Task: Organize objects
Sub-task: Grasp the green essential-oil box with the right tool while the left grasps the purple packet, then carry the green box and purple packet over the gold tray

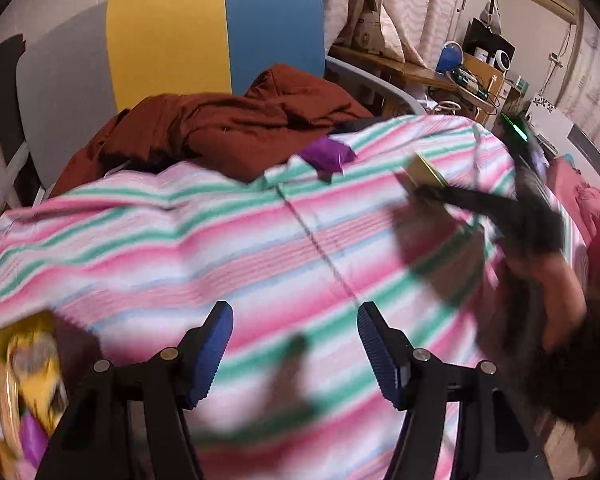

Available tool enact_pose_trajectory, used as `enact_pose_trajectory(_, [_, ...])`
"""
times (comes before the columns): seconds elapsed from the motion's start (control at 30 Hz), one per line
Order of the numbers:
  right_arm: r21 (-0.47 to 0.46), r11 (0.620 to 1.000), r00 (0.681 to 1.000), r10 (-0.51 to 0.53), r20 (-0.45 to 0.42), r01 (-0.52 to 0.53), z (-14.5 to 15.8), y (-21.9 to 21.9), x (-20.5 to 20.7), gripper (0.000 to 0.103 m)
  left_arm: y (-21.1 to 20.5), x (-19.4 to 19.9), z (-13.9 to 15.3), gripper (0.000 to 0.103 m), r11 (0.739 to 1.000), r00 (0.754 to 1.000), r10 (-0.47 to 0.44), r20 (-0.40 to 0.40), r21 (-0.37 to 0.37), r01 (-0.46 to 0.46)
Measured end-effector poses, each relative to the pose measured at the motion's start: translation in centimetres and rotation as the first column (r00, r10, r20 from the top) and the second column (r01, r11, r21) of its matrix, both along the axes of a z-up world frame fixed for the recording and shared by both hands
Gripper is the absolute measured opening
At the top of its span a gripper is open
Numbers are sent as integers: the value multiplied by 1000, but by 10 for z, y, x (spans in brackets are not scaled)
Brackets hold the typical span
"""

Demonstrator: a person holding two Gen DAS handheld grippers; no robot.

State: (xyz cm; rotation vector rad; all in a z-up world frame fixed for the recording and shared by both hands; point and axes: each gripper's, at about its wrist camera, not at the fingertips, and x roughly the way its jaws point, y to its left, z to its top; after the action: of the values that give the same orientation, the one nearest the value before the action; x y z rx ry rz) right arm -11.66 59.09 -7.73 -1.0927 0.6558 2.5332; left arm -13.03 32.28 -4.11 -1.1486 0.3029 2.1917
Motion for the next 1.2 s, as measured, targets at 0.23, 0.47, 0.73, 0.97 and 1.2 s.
enact_pose_trajectory(0.23, [57,996,998,-62,-31,64,-2,5,42,31,71,-45,-6,67,999,997,-52,-64,-8,52])
enact_pose_trajectory(0.47, [99,992,997,-72,-35,75,-5,4,42,31,133,-79,-17,76,989,985,-132,-109,-83,123])
enact_pose_trajectory(0.73, [94,992,996,-75,-57,80,-5,7,50,31,167,-107,-44,76,975,977,-162,-139,-177,137])
enact_pose_trajectory(0.97, [87,993,994,-79,-71,85,-6,7,50,31,152,-116,-48,53,996,991,-82,-108,-39,78])
enact_pose_trajectory(1.2, [99,991,994,-80,-70,86,-4,6,51,31,146,-96,-41,52,998,975,-60,-215,-43,52])
